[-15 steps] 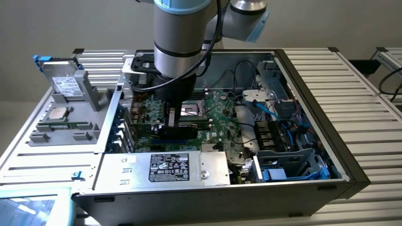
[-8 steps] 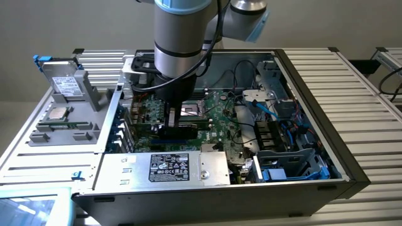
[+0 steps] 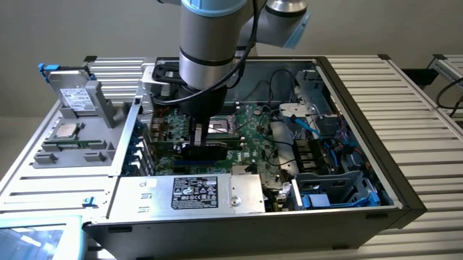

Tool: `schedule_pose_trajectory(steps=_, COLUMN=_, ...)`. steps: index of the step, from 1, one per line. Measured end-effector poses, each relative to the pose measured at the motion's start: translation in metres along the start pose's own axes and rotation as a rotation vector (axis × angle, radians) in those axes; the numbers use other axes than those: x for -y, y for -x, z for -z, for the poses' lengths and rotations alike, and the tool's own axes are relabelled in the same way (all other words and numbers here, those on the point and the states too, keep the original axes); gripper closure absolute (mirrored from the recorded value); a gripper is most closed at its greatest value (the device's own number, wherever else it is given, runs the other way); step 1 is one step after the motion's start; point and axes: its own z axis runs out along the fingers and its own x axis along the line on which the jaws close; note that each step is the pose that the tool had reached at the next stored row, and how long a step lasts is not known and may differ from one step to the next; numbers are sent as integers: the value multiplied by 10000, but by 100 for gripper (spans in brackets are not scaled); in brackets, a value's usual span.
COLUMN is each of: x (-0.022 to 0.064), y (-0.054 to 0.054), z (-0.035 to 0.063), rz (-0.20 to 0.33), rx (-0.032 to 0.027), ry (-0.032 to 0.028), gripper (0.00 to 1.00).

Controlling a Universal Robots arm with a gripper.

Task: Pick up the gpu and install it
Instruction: 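Insert the gpu into the slot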

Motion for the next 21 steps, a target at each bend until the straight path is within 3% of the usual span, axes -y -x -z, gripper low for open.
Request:
schedule_pose_trajectory(steps=7, x=22, y=-7, z=3, rz=-3, rx=6, ry=49, gripper=72)
schedule_pose_trajectory(steps=11, x=22, y=-7, z=3, rz=-25, rx=114, ry=125, gripper=72)
schedule_pose_trajectory(steps=21, x=23, y=-7, z=-5, rz=-21, rx=146, ry=159, gripper=72)
